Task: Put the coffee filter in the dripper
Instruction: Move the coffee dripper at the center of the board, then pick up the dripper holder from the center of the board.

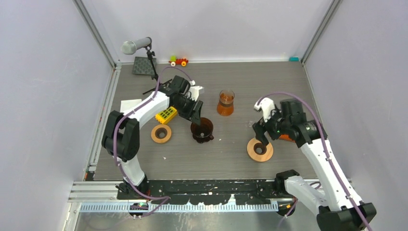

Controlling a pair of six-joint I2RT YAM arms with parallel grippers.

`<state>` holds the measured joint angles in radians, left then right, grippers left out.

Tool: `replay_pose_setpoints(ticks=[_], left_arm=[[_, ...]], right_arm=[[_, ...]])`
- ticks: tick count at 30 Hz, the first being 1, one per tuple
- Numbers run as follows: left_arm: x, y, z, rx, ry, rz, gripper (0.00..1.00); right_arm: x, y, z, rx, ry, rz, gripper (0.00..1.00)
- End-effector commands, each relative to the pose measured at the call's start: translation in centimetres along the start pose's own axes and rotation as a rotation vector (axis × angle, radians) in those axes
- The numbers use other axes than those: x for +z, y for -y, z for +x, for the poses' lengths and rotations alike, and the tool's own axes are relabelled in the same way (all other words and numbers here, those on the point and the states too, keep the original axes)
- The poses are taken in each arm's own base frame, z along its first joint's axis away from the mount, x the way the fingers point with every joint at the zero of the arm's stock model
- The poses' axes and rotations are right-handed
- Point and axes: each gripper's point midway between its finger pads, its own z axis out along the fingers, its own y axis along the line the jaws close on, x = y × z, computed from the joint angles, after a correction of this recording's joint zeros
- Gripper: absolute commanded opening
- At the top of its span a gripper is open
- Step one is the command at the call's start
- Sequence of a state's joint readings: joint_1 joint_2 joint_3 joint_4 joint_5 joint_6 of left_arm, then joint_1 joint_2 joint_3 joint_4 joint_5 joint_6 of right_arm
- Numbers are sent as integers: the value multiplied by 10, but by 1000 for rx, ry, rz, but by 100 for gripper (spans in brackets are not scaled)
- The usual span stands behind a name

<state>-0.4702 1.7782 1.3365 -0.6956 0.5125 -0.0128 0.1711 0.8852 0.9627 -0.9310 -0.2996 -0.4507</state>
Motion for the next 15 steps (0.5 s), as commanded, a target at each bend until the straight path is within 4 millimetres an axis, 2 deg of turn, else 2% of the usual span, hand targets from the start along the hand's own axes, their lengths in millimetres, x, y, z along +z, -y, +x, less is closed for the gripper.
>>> replay_pose_setpoints(ticks=[1, 7, 10, 15], left_arm=[[-29, 11, -12, 88, 71, -19, 59], [-59, 19, -18, 187, 151, -66, 77], [-74, 20, -18, 238, 190, -104, 84], [-90, 15, -14, 296, 230, -181, 90]], right_arm=[[6, -32, 38, -189, -154, -106, 87], [27, -53, 74, -322, -297, -173, 84], [38, -55, 89, -370, -367, -166, 82], [56, -60, 102, -422, -412, -161, 80]])
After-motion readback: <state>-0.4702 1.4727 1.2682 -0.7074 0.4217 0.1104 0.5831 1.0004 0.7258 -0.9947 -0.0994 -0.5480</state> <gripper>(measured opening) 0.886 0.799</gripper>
